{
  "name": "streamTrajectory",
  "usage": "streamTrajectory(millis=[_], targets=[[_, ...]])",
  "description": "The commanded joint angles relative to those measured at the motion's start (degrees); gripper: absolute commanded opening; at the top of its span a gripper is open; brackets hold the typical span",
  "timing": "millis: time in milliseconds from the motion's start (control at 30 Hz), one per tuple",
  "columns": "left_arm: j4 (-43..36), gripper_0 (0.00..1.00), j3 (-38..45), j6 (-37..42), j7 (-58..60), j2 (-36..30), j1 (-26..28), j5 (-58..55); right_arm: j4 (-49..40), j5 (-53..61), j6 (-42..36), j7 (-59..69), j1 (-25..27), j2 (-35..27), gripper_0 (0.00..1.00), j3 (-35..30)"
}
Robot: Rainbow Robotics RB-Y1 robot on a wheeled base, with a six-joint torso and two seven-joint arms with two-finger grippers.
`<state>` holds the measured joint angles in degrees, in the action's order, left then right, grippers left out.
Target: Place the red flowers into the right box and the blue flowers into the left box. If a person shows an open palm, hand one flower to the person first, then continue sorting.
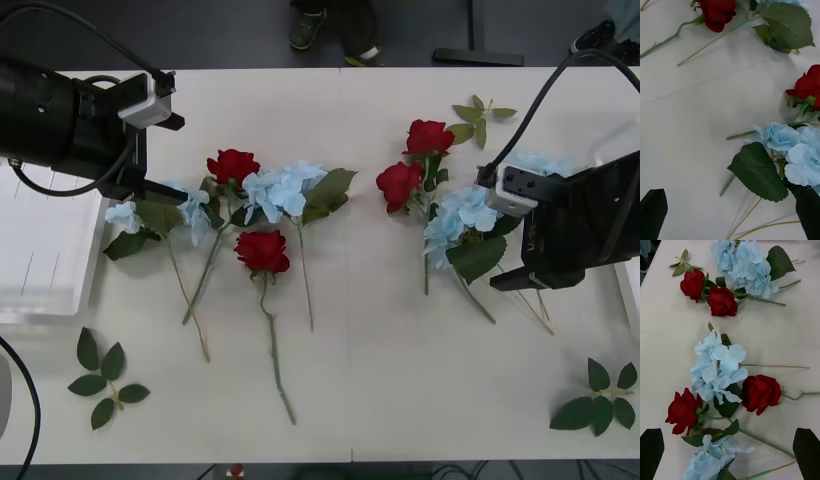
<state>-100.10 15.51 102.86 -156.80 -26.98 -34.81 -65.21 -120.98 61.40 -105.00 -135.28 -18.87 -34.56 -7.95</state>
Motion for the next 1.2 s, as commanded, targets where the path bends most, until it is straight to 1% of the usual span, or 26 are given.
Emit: streamTrajectory(millis=[33, 100, 133, 167, 233, 300, 367, 400, 500, 600, 633, 667, 700, 833, 967, 1100, 1200], targets=[[-0.9, 1.00, 0.2, -0.4, 1.8, -0.5, -2.4, -0.2, 0.0, -0.1, -0.4, -1.4, 2.5, 2.1, 1.00, 1.2], [-0.9, 1.00, 0.2, -0.4, 1.8, -0.5, -2.4, -0.2, -0.7, 0.6, 0.2, -1.1, 2.3, 1.1, 1.00, 0.7], [0.8, 1.00, -0.3, 0.0, 1.8, 0.3, 2.1, 0.3, -0.7, 1.1, 0.3, -0.8, 2.0, 0.0, 1.00, 0.5], [1.0, 1.00, -0.2, 0.0, 1.8, 0.4, 2.6, 0.3, -0.7, 1.4, 0.7, -0.5, 1.6, -0.8, 1.00, 0.5], [1.7, 1.00, 0.0, -0.2, 1.8, 0.3, 2.9, -0.9, -0.7, 2.5, 1.4, 2.0, 0.9, -2.3, 1.00, 0.1], [3.3, 1.00, 0.3, -0.6, 1.8, 0.3, 3.0, -1.7, -0.6, 5.0, 3.7, 6.9, 0.2, -4.4, 1.00, -0.5], [3.8, 1.00, 0.7, -0.6, 1.8, 0.3, 2.9, -1.8, -0.6, 6.7, 6.1, 12.2, 0.1, -6.9, 1.00, -0.5], [3.8, 1.00, 1.1, -0.5, 1.8, 0.3, 2.9, -1.2, -0.6, 7.9, 8.2, 16.7, 0.1, -9.3, 1.00, -0.3], [3.7, 1.00, 1.5, -0.5, 6.5, 0.2, 3.0, 0.0, 0.2, 9.8, 13.0, 25.7, 0.1, -14.6, 1.00, -0.1], [2.9, 1.00, 1.9, -0.5, 16.2, 0.1, 2.9, 2.2, 3.1, 10.9, 17.1, 36.9, 0.1, -19.9, 1.00, 0.0], [2.5, 1.00, 1.9, -0.5, 18.0, 0.2, 2.9, 2.9, 3.8, 10.8, 18.0, 38.2, 0.1, -20.8, 1.00, 0.0], [1.0, 1.00, 1.6, -0.4, 23.4, 0.1, 2.9, 5.3, 6.5, 10.8, 20.3, 40.4, 0.1, -22.8, 1.00, 0.4], [0.4, 1.00, 1.4, -0.2, 25.4, 0.1, 2.9, 6.0, 7.6, 10.8, 21.0, 41.2, 0.1, -23.1, 1.00, 0.4], [-3.5, 1.00, -0.4, 1.3, 39.8, 0.2, 2.9, 11.5, 15.2, 10.6, 24.3, 46.4, 0.1, -23.7, 1.00, 0.5], [-5.9, 1.00, -2.0, 3.3, 50.9, 0.1, 2.9, 17.0, 22.4, 9.7, 26.0, 47.4, -0.1, -23.7, 1.00, 1.3], [-5.8, 1.00, -3.3, 6.7, 57.8, 0.1, 3.2, 21.4, 27.0, 8.8, 26.1, 47.7, -0.5, -23.6, 1.00, 2.7], [-5.8, 1.00, -4.3, 7.1, 62.4, 0.2, 3.4, 23.8, 29.3, 6.0, 26.3, 47.8, -1.8, -23.6, 1.00, 6.0]])
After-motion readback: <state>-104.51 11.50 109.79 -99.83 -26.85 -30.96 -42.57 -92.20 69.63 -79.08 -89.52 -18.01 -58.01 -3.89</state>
